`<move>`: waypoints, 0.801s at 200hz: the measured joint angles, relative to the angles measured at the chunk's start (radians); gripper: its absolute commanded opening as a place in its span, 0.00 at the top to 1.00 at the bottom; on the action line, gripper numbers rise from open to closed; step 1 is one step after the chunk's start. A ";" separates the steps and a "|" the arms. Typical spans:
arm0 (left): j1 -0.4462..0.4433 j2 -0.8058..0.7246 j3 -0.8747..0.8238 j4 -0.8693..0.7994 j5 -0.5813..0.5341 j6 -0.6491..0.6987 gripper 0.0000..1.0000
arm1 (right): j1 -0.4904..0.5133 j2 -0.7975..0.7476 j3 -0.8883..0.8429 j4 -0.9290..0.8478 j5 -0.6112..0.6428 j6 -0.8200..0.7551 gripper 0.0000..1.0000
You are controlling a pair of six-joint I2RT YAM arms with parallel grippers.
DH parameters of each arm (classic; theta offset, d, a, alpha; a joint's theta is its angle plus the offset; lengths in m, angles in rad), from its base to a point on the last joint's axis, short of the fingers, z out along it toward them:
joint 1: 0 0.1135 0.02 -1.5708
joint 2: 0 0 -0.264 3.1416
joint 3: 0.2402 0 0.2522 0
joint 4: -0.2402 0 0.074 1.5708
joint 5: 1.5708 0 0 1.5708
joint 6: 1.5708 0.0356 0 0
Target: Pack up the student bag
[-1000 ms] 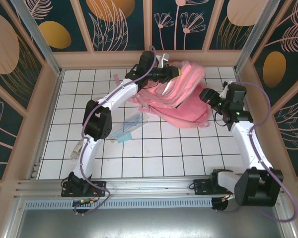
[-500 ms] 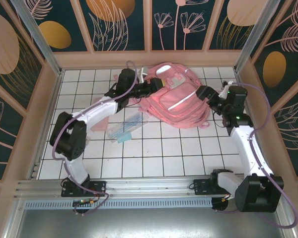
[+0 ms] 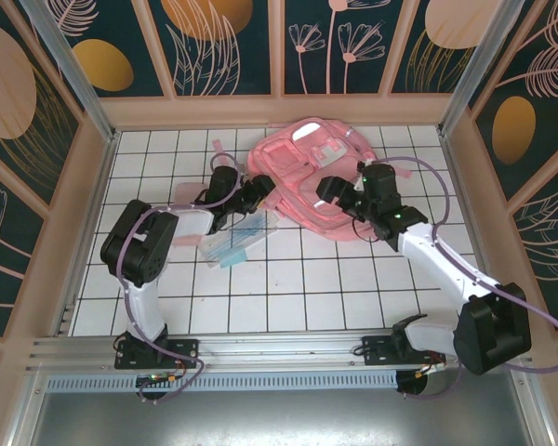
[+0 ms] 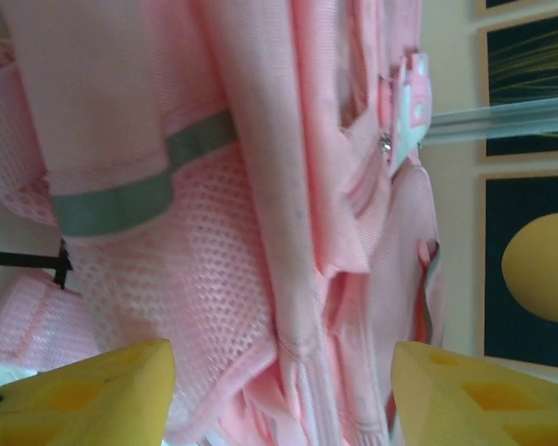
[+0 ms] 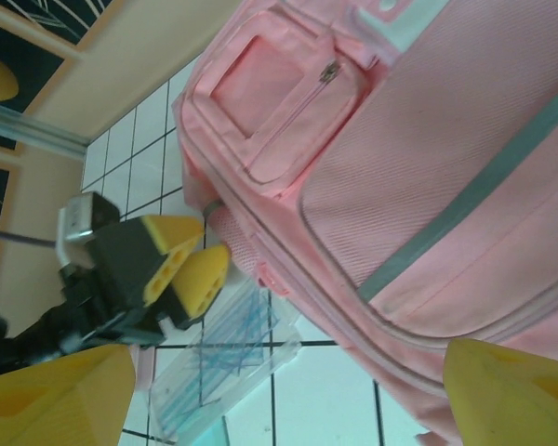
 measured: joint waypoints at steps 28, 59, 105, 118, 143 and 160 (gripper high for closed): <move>0.000 0.070 0.000 0.072 -0.018 -0.063 0.41 | 0.074 0.014 0.003 0.001 0.050 0.008 0.15; -0.001 0.067 -0.013 0.079 -0.038 -0.070 0.37 | 0.159 0.034 0.018 0.000 0.086 0.031 0.15; -0.001 0.021 -0.090 0.063 -0.076 -0.057 0.36 | 0.270 0.130 0.023 0.038 0.091 0.057 0.18; -0.001 0.037 -0.074 0.064 -0.074 -0.059 0.39 | 0.286 0.161 0.023 0.059 0.088 0.062 0.20; -0.001 0.113 0.014 0.080 -0.068 -0.084 0.66 | 0.307 0.207 0.023 0.104 0.082 0.069 0.23; -0.001 0.157 0.060 0.090 -0.058 -0.090 0.95 | 0.314 0.231 0.015 0.147 0.073 0.071 0.25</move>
